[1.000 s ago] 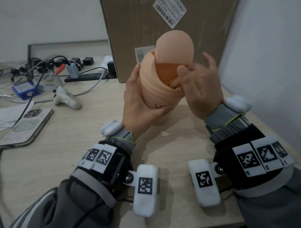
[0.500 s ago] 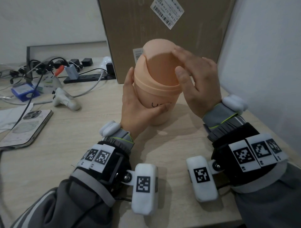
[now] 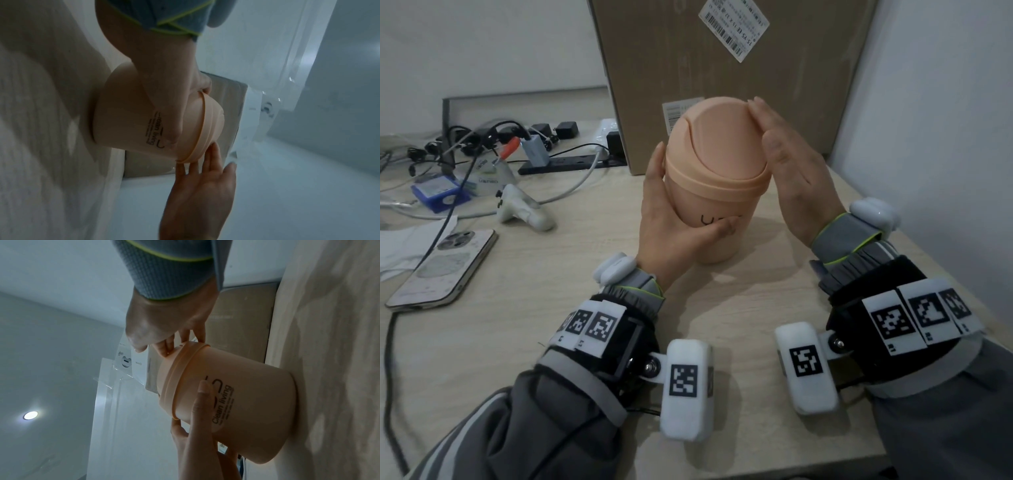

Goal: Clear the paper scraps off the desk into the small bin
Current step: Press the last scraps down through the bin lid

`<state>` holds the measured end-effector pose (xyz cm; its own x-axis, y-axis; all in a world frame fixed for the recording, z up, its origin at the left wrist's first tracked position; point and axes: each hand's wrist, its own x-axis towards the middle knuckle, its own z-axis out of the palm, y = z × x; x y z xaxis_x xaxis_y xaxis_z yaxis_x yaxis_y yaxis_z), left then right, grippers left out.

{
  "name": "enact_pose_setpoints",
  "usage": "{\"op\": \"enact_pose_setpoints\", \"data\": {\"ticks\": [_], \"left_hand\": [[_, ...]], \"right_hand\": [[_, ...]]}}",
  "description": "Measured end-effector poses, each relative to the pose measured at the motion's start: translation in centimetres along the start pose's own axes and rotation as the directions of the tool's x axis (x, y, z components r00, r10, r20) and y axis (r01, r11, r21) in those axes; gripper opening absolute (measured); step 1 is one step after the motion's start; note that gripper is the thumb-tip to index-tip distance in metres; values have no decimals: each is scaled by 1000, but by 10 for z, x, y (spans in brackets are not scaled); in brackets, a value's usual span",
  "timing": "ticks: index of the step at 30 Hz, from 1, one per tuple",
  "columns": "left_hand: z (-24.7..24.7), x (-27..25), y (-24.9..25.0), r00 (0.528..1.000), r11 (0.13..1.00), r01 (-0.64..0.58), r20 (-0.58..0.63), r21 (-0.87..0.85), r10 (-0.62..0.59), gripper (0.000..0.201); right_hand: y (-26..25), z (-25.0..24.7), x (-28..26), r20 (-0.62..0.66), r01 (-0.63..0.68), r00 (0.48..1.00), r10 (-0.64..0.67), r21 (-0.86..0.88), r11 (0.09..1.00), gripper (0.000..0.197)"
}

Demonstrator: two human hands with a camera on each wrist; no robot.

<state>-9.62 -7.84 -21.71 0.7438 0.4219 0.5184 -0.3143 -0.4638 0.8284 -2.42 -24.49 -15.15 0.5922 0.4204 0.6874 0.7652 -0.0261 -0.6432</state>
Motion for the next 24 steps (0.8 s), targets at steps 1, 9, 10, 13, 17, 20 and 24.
{"op": "enact_pose_setpoints", "data": {"ticks": [1, 9, 10, 13, 17, 20, 24], "left_hand": [[0, 0, 3, 1000, 1000, 8, 1, 2, -8, 132], [7, 36, 31, 992, 998, 64, 109, -16, -62, 143], [11, 46, 35, 990, 997, 73, 122, -23, -70, 144], [32, 75, 39, 985, 994, 101, 146, -42, -93, 145], [72, 112, 28, 975, 987, 155, 168, -50, -144, 141], [97, 132, 15, 971, 981, 178, 175, -81, -162, 142], [129, 155, -4, 961, 972, 218, 193, -84, -199, 146]], "right_hand": [[-1, -1, 1, -3, -20, 1000, 20, 37, 999, 47], [-5, -21, 38, 15, -199, 980, 198, 132, 971, 50], [-2, -26, 49, 23, -224, 975, 223, 129, 966, 51], [14, -41, 78, 37, -277, 961, 275, 97, 956, 54], [42, -59, 112, 35, -319, 947, 320, -11, 948, 51], [66, -68, 132, 50, -329, 941, 336, -111, 938, 45], [108, -77, 152, 52, -345, 931, 361, -195, 918, 57]]}}
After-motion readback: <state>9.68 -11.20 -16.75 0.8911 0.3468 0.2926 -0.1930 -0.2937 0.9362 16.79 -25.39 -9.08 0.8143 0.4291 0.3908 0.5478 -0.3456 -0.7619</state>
